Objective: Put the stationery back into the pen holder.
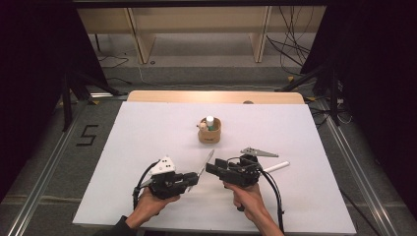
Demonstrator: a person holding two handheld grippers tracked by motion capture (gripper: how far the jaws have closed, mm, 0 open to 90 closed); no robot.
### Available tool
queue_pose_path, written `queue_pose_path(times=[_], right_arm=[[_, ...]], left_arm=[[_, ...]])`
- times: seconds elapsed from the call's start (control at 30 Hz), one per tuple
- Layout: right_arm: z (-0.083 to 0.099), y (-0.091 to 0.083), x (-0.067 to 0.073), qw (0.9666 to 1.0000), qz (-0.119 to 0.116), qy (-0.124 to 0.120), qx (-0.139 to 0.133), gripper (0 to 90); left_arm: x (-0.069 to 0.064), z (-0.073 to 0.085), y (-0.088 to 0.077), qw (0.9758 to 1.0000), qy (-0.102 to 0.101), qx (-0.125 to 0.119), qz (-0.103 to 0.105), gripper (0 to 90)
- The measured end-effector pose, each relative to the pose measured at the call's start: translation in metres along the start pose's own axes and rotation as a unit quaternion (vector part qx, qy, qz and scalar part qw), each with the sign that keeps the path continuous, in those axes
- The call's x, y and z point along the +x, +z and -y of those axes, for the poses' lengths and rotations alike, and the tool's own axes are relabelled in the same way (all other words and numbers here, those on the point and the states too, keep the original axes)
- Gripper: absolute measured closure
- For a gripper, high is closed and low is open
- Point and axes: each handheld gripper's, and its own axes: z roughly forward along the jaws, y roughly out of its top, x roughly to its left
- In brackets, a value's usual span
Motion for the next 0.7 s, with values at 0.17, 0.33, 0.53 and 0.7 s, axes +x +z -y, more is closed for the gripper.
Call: queue_pose_path(times=[0.17,0.33,0.53,0.7], right_arm=[[0.001,0.003,0.0,1.0,-0.002,0.005,0.0,48.1],[0.0,0.004,0.0,0.9999,-0.009,0.012,-0.003,53.0],[0.0,0.005,0.0,0.9999,-0.009,0.013,-0.006,59.0],[0.001,0.005,0.001,0.9998,-0.013,0.016,-0.005,64.3]], left_arm=[[-0.003,0.0,0.0,1.0,0.003,0.001,0.006,76.1],[-0.008,0.001,0.001,0.9999,0.007,0.002,0.01,76.1],[-0.009,0.001,0.002,0.9999,0.008,0.003,0.014,76.1],[-0.011,0.001,0.002,0.9998,0.008,0.003,0.018,76.1]])
